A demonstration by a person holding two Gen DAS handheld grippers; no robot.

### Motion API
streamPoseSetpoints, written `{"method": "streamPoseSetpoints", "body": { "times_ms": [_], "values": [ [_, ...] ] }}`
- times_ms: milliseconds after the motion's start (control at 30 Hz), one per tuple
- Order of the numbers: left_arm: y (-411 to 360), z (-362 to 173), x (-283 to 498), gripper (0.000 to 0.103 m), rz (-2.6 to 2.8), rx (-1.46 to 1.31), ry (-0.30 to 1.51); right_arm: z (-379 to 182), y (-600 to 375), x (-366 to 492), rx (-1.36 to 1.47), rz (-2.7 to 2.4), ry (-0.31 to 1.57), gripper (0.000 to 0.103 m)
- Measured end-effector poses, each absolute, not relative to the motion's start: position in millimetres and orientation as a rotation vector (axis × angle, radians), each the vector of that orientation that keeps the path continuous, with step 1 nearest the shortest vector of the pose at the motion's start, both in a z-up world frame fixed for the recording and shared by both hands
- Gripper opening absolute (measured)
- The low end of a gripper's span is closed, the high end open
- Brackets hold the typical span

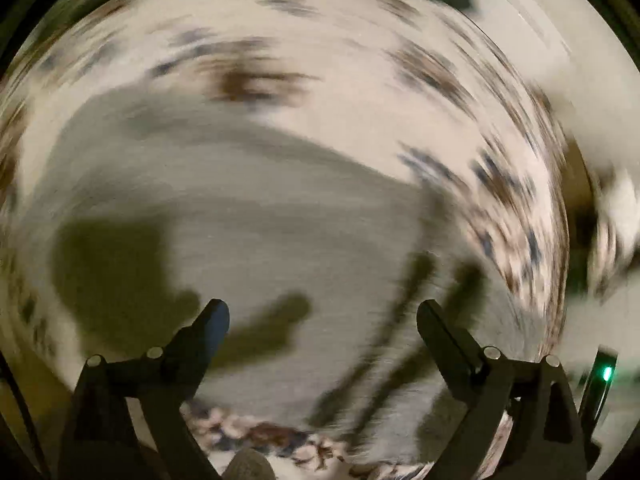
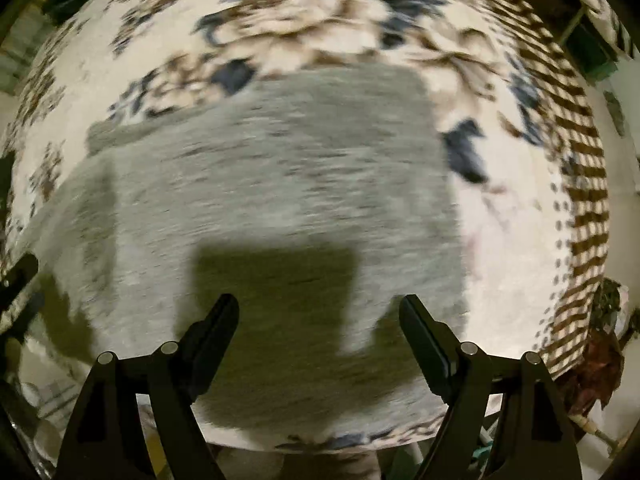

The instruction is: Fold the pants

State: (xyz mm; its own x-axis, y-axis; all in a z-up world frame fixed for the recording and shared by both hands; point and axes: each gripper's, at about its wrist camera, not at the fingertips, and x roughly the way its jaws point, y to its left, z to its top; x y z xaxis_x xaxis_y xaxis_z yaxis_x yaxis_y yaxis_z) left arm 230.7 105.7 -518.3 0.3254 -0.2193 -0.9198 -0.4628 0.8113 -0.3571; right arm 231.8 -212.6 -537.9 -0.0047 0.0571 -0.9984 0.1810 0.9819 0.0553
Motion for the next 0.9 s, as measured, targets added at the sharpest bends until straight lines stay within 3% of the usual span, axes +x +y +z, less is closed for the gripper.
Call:
{"method": "streamPoseSetpoints", "body": {
  "times_ms": [233,467,533,567,667,900],
  "values": [
    [230,-550,152,0.096,0.554,-0.995,1.071,-539,-138,247,0.089,0.018,1.6,0.084],
    [276,-594,154,0.095,0.626,-1.11,0.994,-560,-96,265,0.097,0.03,1.644,0.084],
    [276,-597,162,0.059,0.598,-1.107,0.971,-566,-96,270,0.101,0.025,1.653,0.084],
    [273,-595,172,0.022,0.569,-1.064,0.993,-568,-95,272,0.099,0.019,1.655,0.084],
    [251,-560,188,0.012,0.505,-0.875,0.972,-569,-97,273,0.112,0.008,1.654,0.084],
    [175,-450,200,0.011,0.237,-0.65,0.907,-550,-136,264,0.155,-0.006,1.624,0.084]
  ]
}}
